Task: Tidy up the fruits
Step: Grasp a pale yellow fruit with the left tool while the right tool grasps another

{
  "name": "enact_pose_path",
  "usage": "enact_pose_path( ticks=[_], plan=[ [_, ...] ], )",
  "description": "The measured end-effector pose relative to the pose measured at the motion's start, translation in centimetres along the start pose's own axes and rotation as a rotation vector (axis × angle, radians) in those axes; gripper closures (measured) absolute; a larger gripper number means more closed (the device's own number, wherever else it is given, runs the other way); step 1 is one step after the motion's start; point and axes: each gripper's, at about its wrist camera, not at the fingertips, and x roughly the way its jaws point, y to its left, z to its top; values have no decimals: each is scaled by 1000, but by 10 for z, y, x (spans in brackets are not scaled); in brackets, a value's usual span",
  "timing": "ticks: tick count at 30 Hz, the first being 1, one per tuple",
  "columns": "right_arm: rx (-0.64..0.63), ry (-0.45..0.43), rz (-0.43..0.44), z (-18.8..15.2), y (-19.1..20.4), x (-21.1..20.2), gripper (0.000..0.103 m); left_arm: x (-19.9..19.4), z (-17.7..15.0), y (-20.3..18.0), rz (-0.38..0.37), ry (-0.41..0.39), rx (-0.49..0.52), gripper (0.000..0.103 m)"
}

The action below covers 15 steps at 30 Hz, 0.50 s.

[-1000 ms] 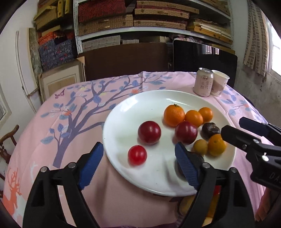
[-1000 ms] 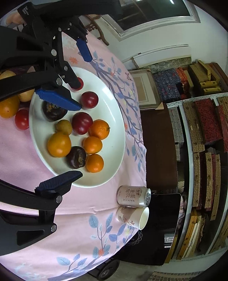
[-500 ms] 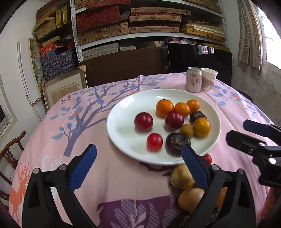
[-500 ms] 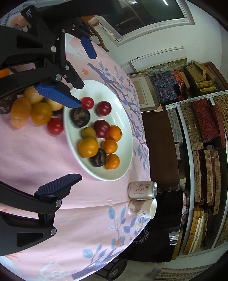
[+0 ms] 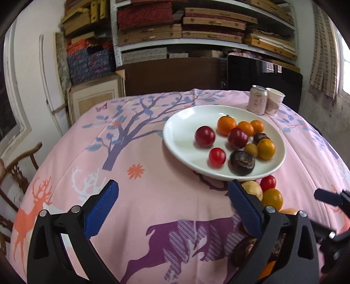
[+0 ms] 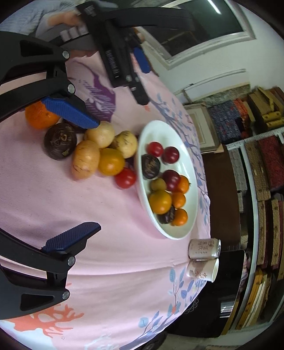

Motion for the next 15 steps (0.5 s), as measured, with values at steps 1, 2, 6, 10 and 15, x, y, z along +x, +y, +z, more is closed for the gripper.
enact_pose_path(
  ticks=[1,2,6,10,15],
  plan=[
    [-12,9,-6,-1,3,3,15,2,0,5,-8,13,-22,5],
    [-20,18,-13,-2,5,6,15,3,0,8,-15,21,-40,5],
    [-52,56,-71,-5,7,16,15,8,-1,11,-23,37,-56,5],
    [-31,72,-75,-4,-3,17,15,9,-1,3,-25,44,-23,5],
    [-7,48,-60,-3,-10,10,25,12,-4,-8,-88,77,7,5]
  ],
)
